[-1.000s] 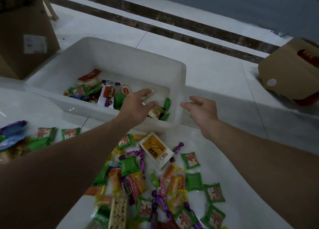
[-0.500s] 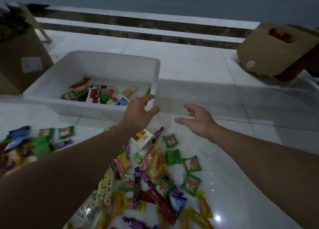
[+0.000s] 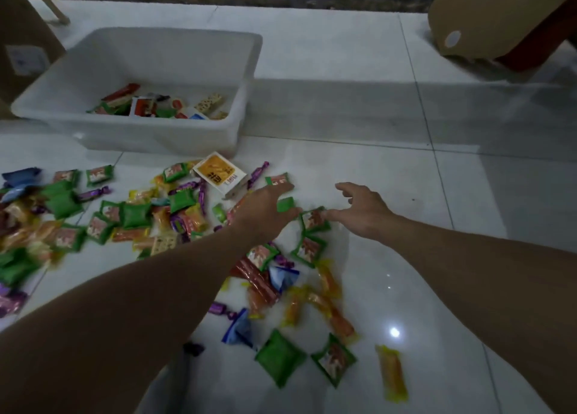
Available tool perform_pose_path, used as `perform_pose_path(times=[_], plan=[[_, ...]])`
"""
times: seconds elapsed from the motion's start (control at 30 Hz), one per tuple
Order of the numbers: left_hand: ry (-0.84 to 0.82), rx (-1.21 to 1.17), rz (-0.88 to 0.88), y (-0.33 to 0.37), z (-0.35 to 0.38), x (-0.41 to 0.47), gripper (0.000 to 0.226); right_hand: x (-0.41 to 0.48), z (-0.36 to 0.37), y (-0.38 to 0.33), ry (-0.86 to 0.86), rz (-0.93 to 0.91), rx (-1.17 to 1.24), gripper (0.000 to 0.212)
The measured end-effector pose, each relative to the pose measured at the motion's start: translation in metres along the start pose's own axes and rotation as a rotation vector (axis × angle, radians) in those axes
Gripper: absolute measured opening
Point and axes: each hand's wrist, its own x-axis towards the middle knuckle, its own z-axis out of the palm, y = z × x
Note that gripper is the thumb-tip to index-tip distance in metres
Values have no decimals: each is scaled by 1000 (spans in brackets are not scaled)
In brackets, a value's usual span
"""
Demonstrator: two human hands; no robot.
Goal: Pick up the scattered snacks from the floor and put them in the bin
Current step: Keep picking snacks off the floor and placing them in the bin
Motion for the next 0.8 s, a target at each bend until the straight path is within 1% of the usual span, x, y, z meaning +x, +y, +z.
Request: perform_pose_path(times=[0.1, 0.33, 0.43, 0.53, 0.6, 0.7, 0.8], plan=[[-61, 25, -7, 2, 20, -9, 59, -7, 4, 15, -4, 27, -5, 84], [-239, 186, 1, 3, 53, -15, 63, -15, 6, 32, -11, 33, 24, 82], [-291, 212, -7, 6, 63, -14, 64, -19, 5, 38, 0, 41, 47, 79], [-293, 227, -8, 9, 74, -12, 65, -22, 5, 45, -2, 52, 38, 79], [-277, 177, -33, 13, 80, -12, 64, -25, 5, 49, -13, 58, 11, 77], [-276, 99, -47, 19, 84, -8, 52, -27, 7, 54, -52, 52, -50, 75], [-234, 19, -60, 20, 81, -4, 41, -30, 13, 58, -116, 52, -74, 70]])
